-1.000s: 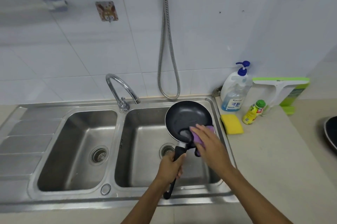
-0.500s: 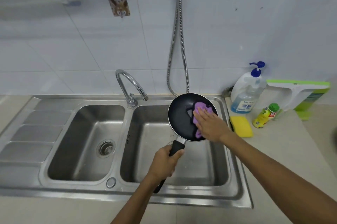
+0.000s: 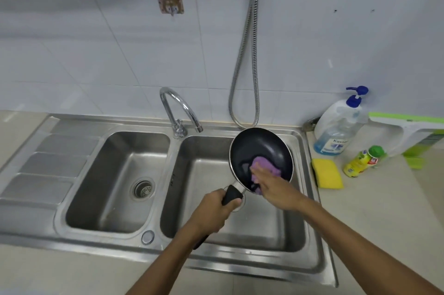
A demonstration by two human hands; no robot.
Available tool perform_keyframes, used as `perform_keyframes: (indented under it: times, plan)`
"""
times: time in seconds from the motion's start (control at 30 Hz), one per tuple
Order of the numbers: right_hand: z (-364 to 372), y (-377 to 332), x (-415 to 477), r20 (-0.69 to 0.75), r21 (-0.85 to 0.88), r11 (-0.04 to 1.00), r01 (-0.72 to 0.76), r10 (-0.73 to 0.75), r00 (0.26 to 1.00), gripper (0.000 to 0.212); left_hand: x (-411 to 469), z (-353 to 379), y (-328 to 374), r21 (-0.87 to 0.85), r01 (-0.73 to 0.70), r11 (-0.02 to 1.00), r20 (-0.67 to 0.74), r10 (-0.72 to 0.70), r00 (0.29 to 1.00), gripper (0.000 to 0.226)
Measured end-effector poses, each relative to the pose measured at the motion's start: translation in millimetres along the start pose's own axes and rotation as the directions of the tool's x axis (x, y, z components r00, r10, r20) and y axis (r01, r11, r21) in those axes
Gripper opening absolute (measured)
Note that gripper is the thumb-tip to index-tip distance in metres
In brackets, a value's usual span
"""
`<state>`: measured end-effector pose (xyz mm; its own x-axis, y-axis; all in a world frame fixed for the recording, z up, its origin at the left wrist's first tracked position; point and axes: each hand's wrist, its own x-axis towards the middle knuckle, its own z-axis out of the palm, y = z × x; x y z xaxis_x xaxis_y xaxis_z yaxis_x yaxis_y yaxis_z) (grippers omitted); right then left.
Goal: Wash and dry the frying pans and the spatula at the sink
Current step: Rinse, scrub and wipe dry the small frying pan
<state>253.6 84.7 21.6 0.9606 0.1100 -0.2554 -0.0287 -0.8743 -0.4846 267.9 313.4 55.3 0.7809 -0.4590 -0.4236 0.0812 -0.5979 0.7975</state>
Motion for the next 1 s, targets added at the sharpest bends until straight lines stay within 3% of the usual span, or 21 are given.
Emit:
perform_keyframes:
  times: [0.03, 0.1, 0.2, 0.27, 0.33, 0.4, 0.47, 0.53, 0.6, 0.67, 0.77, 0.83, 0.9, 0.93, 1.0]
  plan:
    - [3.6, -17.8, -1.4, 0.04, 0.076, 0.997, 0.027, -0.03, 0.999, 0.046, -0.6, 1.2, 2.5, 0.078, -0.032, 0.996, 0.026, 0.03, 0.999, 0.022]
    - [10.5, -31.5, 17.8, -0.051, 0.018, 1.0, 0.008, -0.007, 0.999, 0.039, -1.8, 9.4, 6.9, 0.169, -0.079, 0.982, 0.07, 0.068, 0.995, 0.017]
    - [-3.0, -6.7, 52.8, -0.135, 0.083, 0.988, -0.127, 0.137, 0.981, 0.056, -3.4, 9.3, 5.4, 0.229, -0.087, 0.969, 0.06, 0.076, 0.995, 0.026]
    - [-7.5, 25.4, 49.0, -0.168, -0.062, 0.986, -0.156, 0.144, 0.975, 0.062, -0.2, 0.6, -2.9, 0.181, -0.031, 0.983, 0.025, 0.027, 0.999, 0.032]
    - [-3.2, 24.2, 18.8, -0.094, -0.094, 0.986, -0.138, 0.13, 0.987, 0.064, 3.2, -8.0, -11.9, 0.125, 0.021, 0.992, -0.005, -0.02, 1.0, 0.035]
    - [11.5, -5.8, -10.2, -0.007, 0.116, 0.987, -0.114, 0.116, 0.993, 0.056, 2.5, -8.1, -13.2, 0.181, 0.005, 0.983, 0.005, -0.006, 1.0, 0.034]
    - [17.2, -39.7, -16.6, -0.048, 0.371, 0.925, -0.079, 0.104, 0.993, 0.049, -3.3, 2.2, -8.5, 0.262, -0.045, 0.964, 0.028, 0.039, 0.999, 0.027]
    - [11.6, -53.7, -0.7, -0.083, 0.427, 0.899, -0.094, 0.143, 0.986, 0.051, -8.9, 18.1, -4.0, 0.277, -0.075, 0.958, 0.037, 0.067, 0.997, 0.026]
    - [6.6, -40.1, 24.9, -0.117, 0.346, 0.934, -0.088, 0.136, 0.984, 0.061, -10.2, 27.0, -0.4, 0.254, -0.081, 0.964, 0.021, 0.078, 0.997, 0.029]
    - [5.0, -12.0, 42.1, -0.138, 0.121, 0.982, -0.145, 0.161, 0.977, 0.069, -8.2, 27.3, -0.7, 0.209, -0.066, 0.976, -0.005, 0.068, 0.998, 0.031]
    - [0.7, 20.1, 30.7, -0.137, -0.032, 0.964, -0.263, 0.257, 0.957, 0.064, -5.5, 21.2, -7.8, 0.073, -0.004, 0.997, -0.043, 0.007, 0.999, 0.034]
    - [8.5, 16.6, 8.5, -0.029, 0.091, 0.958, -0.271, 0.274, 0.961, 0.04, -3.3, 20.6, -12.6, 0.056, 0.005, 0.998, -0.073, -0.001, 0.997, 0.028]
    - [20.5, -4.9, -9.9, 0.063, 0.361, 0.895, -0.262, 0.257, 0.964, 0.03, -0.8, 25.8, -14.2, 0.104, -0.013, 0.994, -0.08, 0.021, 0.997, 0.017]
    - [22.3, -16.2, -16.1, 0.08, 0.54, 0.798, -0.266, 0.266, 0.961, 0.03, 0.0, 29.2, -14.0, 0.137, -0.016, 0.99, -0.073, 0.026, 0.997, 0.012]
    - [17.9, -30.1, -20.3, 0.09, 0.858, 0.459, -0.228, 0.303, 0.949, 0.031, 1.6, 32.9, -14.3, 0.222, -0.019, 0.975, -0.085, 0.039, 0.996, 0.017]
